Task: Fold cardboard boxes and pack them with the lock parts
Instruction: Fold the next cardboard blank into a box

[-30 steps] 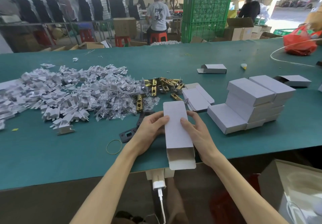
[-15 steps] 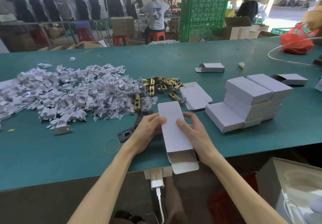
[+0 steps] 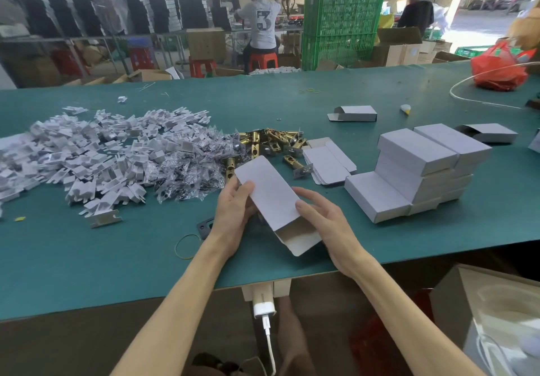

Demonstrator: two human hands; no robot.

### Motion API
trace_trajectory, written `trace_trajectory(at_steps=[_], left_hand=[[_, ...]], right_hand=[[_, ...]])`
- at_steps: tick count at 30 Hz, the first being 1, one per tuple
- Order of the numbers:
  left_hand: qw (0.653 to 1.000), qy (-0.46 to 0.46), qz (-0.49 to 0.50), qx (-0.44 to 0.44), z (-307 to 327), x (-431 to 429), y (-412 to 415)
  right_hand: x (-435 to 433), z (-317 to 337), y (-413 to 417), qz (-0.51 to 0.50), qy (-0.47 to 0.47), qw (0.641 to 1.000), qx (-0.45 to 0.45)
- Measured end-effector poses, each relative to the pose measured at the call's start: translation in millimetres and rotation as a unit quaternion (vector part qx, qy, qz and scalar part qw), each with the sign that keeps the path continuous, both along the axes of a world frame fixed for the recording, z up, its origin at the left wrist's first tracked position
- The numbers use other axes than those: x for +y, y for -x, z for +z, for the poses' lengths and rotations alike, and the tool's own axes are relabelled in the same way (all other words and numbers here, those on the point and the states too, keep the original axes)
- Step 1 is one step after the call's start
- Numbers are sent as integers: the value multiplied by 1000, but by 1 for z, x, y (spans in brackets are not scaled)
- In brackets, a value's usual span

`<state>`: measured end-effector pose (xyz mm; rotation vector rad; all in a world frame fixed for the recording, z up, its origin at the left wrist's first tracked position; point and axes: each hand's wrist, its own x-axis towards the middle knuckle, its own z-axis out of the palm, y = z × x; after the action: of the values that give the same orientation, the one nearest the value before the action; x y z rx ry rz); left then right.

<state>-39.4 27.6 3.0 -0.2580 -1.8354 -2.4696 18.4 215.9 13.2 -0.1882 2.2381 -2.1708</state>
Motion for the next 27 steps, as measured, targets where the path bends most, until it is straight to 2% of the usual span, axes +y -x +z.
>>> trace_trajectory(at_steps=[6,13,23,27], left_hand=[[1000,11,15,17,-5,-1,4],[999,15,6,-29,-2,2,2],[997,-34,-42,-54,6,-1,-4],[997,-51,-47,-31,8,-6,-5]], right_hand=[[-1,1,-1,-19,28,999,-3],[3,0,-1,-11,73,997,-5],[3,-2,-1,-19,66,997,28],[4,-2,0,-46,93,994,19]])
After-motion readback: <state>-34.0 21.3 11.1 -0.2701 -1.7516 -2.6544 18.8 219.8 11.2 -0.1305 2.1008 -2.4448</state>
